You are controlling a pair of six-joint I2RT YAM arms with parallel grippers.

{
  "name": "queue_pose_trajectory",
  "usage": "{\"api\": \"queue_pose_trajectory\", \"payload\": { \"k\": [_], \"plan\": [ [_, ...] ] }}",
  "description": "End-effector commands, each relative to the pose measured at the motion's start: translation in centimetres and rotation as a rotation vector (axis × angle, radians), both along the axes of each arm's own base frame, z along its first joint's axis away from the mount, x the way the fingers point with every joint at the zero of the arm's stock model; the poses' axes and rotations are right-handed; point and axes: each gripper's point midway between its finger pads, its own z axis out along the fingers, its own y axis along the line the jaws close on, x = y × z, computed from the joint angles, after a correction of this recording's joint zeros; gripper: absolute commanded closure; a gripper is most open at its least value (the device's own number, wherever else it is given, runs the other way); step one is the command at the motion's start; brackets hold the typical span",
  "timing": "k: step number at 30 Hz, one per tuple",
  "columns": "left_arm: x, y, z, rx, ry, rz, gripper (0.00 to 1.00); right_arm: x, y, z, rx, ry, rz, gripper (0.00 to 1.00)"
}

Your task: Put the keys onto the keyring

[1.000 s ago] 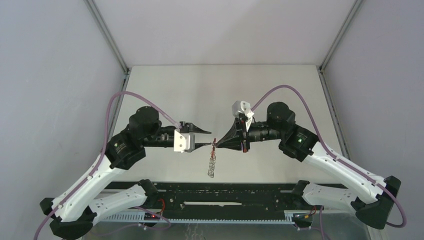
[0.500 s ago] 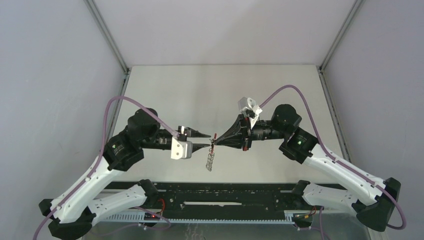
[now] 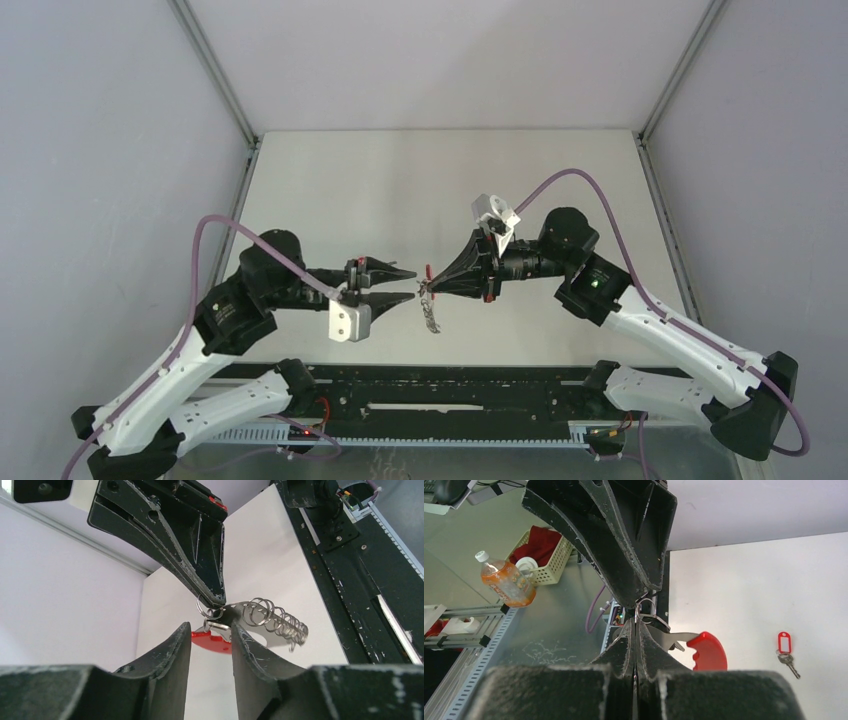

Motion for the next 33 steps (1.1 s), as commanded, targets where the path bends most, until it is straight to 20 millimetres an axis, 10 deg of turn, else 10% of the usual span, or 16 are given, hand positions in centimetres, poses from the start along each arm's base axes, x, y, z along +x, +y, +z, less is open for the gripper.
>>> {"api": "queue_pose_trajectory", "payload": {
  "k": [1, 33],
  "plan": [
    [0.3, -0.5, 0.4, -0.022, -0.042, -0.003, 0.62, -0.2, -0.1, 1.8, 0.059, -0.029, 0.013, 1.0],
    [-0.2, -1.0, -2.0, 0.032, -0.21, -0.05, 1.0, 0.4, -0.1, 1.6, 0.053, 0.014, -0.007, 1.0]
  ]
}}
